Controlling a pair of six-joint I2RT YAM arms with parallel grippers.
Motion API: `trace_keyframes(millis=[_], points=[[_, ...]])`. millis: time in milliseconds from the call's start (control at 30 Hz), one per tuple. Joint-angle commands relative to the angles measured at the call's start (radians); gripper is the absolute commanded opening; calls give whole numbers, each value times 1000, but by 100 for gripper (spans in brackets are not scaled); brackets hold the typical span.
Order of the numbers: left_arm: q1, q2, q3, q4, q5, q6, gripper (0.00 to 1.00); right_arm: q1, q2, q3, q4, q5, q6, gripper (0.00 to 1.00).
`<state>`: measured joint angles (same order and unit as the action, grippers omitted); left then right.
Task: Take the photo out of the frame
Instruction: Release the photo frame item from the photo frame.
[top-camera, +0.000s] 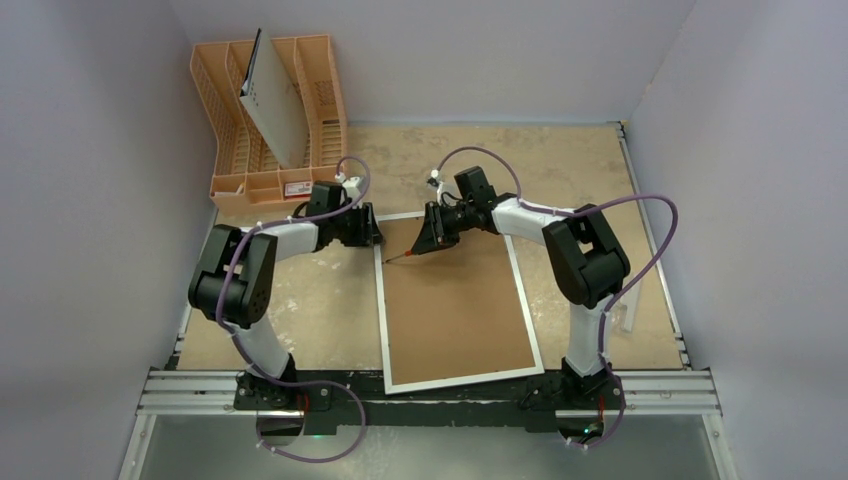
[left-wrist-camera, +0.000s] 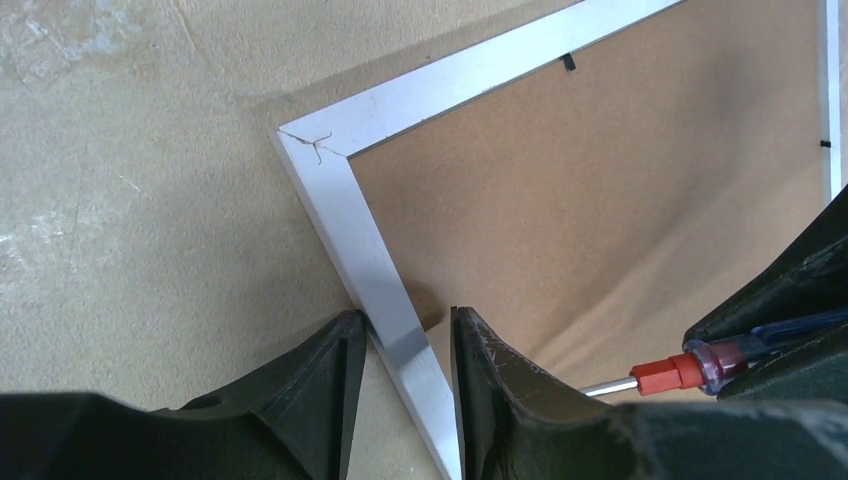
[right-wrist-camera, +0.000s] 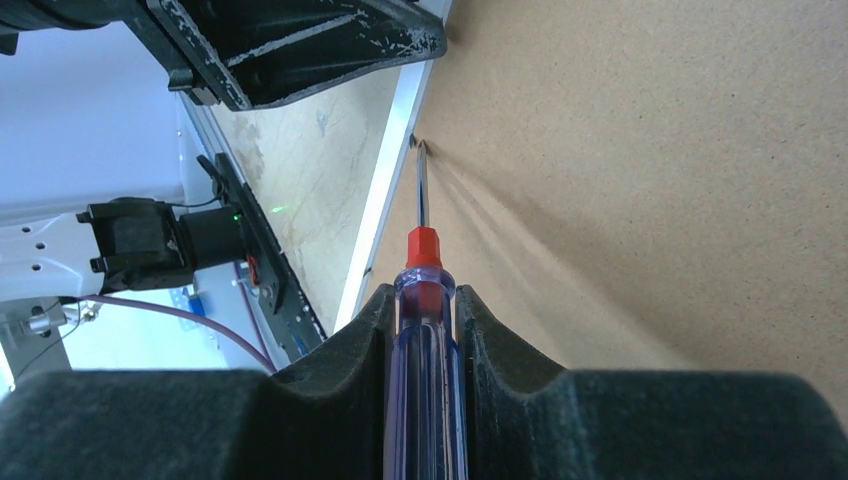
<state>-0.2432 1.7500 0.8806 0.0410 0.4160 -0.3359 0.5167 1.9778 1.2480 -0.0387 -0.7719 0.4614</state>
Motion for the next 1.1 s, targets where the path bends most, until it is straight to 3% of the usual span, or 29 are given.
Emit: trace_keyframes(millis=[0, 200, 567, 1067], points=[[4, 41, 22, -10, -35, -4, 38, 9, -2, -15, -29, 2, -33, 0], [3, 59, 19, -27, -36, 11, 37, 30, 13, -8, -35, -2, -64, 0], [2, 72, 6, -39, -11, 35, 13, 46, 11, -37, 2, 45, -37, 0], [2, 61, 13, -85, -46, 55, 0, 31, -65, -54, -30, 87, -49, 0]])
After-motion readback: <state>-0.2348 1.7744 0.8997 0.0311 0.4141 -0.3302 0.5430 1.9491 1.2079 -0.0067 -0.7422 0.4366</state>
